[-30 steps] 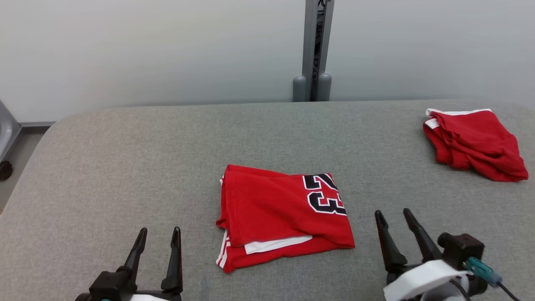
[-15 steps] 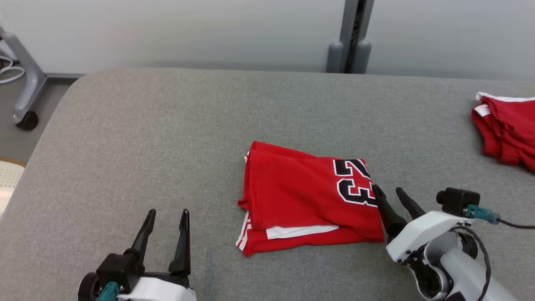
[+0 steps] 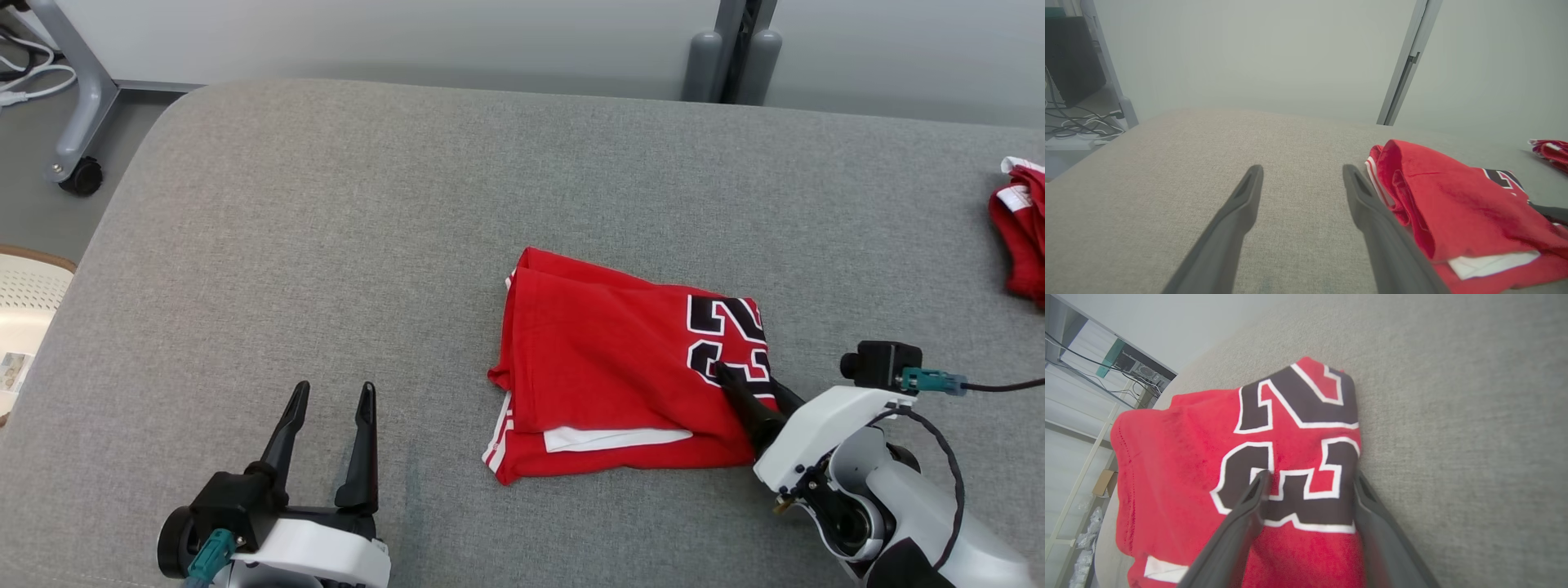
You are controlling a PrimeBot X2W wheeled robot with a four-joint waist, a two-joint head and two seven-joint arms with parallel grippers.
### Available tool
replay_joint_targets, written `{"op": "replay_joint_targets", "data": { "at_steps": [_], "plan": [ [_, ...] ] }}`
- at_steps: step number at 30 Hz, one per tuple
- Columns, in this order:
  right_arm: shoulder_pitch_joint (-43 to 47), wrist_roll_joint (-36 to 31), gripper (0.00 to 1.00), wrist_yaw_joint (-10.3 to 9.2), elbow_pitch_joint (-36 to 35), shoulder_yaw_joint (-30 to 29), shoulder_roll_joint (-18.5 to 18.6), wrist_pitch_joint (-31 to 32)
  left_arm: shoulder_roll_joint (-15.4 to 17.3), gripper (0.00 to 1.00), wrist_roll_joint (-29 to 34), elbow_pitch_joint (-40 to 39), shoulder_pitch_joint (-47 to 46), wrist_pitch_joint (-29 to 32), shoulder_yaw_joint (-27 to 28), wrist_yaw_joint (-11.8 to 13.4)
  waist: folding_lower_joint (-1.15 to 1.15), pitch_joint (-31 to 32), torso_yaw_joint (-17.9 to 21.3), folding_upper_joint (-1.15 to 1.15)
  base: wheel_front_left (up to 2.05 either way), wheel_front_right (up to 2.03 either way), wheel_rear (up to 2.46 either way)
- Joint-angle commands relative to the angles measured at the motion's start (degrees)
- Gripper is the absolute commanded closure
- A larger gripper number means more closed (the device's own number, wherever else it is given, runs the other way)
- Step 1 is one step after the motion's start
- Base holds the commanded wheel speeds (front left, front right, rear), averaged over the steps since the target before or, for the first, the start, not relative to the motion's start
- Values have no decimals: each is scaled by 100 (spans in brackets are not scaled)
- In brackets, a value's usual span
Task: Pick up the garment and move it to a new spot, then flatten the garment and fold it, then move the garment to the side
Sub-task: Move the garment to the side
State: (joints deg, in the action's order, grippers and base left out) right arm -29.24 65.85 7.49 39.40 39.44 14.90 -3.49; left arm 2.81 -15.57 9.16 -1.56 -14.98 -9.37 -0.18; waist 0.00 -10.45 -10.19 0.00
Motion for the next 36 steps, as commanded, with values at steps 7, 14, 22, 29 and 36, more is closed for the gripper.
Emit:
{"op": "replay_joint_targets", "data": {
  "at_steps": [7, 14, 22, 29, 36],
  "plan": [
    [-138, 184, 100, 0, 60, 453, 190, -329, 19, 0, 40, -21, -60, -22, 27, 56, 0, -11, -7, 0, 0, 0, 0],
    [-462, -4, 100, 0, 186, 723, 431, -759, 20, 0, 8, -70, -82, -22, 10, 78, 0, -51, 57, 0, 0, 0, 0],
    [-1397, -985, 100, 0, 716, 1077, 535, -1156, 20, 0, 74, -128, -225, -22, -15, 88, 0, -269, 295, 0, 0, 0, 0],
    [-2192, -1636, 100, 0, 796, 974, 513, -1186, 18, 0, 72, -325, -588, -21, -23, -7, 0, -785, 622, 0, 0, 0, 0],
    [-2690, -2173, 100, 0, 656, 698, 323, -1185, 20, 0, 350, -708, -983, -21, -85, -86, 0, -1259, 1101, 0, 0, 0, 0]
  ]
}}
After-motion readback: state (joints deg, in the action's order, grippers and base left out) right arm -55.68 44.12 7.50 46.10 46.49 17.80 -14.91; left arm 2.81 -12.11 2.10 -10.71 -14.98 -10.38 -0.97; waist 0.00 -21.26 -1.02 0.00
